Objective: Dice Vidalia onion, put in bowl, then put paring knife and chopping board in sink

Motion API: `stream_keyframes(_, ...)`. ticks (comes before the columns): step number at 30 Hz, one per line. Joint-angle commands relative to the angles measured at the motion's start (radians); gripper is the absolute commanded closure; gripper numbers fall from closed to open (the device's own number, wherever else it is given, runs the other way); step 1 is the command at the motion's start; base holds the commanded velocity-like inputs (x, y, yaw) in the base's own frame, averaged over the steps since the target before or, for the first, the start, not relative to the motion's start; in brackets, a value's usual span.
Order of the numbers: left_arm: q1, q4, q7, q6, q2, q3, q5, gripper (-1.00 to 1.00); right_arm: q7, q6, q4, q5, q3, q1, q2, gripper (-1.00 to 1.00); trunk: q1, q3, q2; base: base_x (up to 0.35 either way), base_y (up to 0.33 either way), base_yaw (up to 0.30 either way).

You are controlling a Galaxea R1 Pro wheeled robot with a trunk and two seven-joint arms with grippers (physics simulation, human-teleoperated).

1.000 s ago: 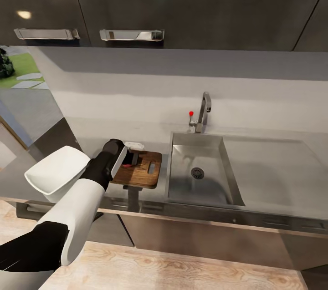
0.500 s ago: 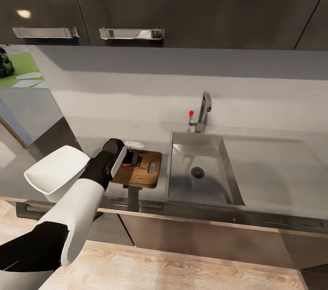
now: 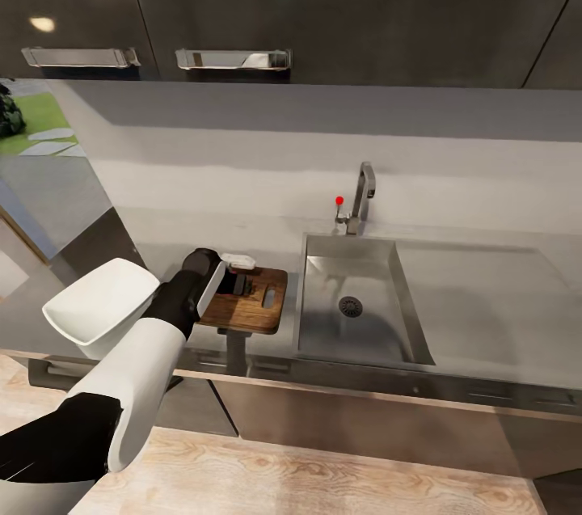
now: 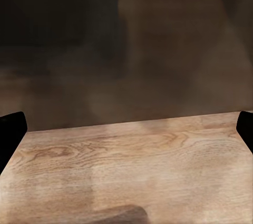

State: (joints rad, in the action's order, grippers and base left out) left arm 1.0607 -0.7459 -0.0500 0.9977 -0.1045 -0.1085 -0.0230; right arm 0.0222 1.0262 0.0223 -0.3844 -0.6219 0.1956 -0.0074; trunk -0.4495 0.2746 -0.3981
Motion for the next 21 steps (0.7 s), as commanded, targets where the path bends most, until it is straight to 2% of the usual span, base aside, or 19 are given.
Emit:
stream_keyframes(1,0.001,-0.001,-0.005,0.004,0.0,-0.002,-0.003,-1.0,0.002,0.003,-0.001,-0.007,-0.009,0.001,0.0,-1.0,-0.001,0.002,-0.002,0.0,0.0,0.0)
stream_keyframes(12,0.001,-0.03,-0.005,0.006,0.001,-0.001,-0.002,-1.0,0.002,0.003,-0.001,-0.007,-0.009,0.001,0.0,-1.0,-0.001,0.002,-0.002,0.0,0.0,0.0)
stream_keyframes(21,0.001,-0.156,-0.007,0.012,0.004,0.0,-0.002,-1.0,0.002,0.003,-0.001,-0.007,-0.009,0.001,0.0,-1.0,-0.001,0.002,-0.002,0.0,0.0,0.0)
